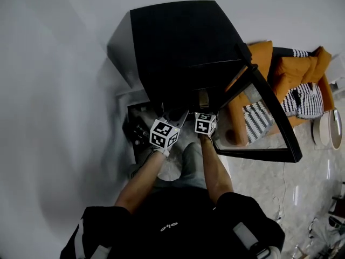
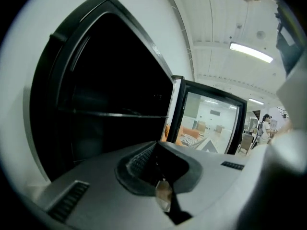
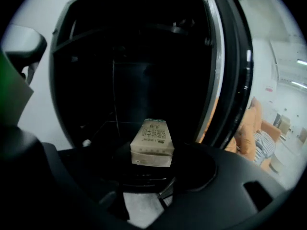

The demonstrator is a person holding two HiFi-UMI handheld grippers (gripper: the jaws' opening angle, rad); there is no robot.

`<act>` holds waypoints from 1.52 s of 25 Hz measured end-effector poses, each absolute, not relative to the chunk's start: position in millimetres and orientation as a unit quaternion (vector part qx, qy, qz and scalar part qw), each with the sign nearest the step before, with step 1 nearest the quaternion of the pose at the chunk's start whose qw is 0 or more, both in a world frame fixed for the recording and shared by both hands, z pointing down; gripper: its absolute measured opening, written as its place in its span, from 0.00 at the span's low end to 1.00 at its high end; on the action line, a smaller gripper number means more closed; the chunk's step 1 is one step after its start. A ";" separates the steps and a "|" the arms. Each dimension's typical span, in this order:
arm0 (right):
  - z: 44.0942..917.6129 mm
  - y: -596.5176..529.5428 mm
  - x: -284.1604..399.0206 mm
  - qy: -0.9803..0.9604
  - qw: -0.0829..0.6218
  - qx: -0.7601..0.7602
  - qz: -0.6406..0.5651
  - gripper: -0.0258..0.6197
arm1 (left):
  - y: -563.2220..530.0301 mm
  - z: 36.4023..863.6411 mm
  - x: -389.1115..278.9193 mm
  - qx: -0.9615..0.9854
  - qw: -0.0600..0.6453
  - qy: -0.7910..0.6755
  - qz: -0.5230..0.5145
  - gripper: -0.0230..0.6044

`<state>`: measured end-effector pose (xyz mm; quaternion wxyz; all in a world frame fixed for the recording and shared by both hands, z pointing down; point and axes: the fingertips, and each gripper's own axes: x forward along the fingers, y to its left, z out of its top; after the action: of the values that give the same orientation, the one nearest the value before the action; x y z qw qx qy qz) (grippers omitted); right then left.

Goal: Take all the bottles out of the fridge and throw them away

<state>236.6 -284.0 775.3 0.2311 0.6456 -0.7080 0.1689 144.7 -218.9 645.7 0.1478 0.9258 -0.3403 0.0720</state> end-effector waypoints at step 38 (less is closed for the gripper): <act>522.6 -155.8 116.9 -0.819 0.213 0.515 0.140 0.47 | -125.8 447.6 21.4 0.862 0.152 -0.479 0.064 0.05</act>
<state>116.9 -155.8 522.6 0.2128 0.5150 -0.8185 0.1398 21.4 -125.8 447.6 0.1518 0.8620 -0.4793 0.0643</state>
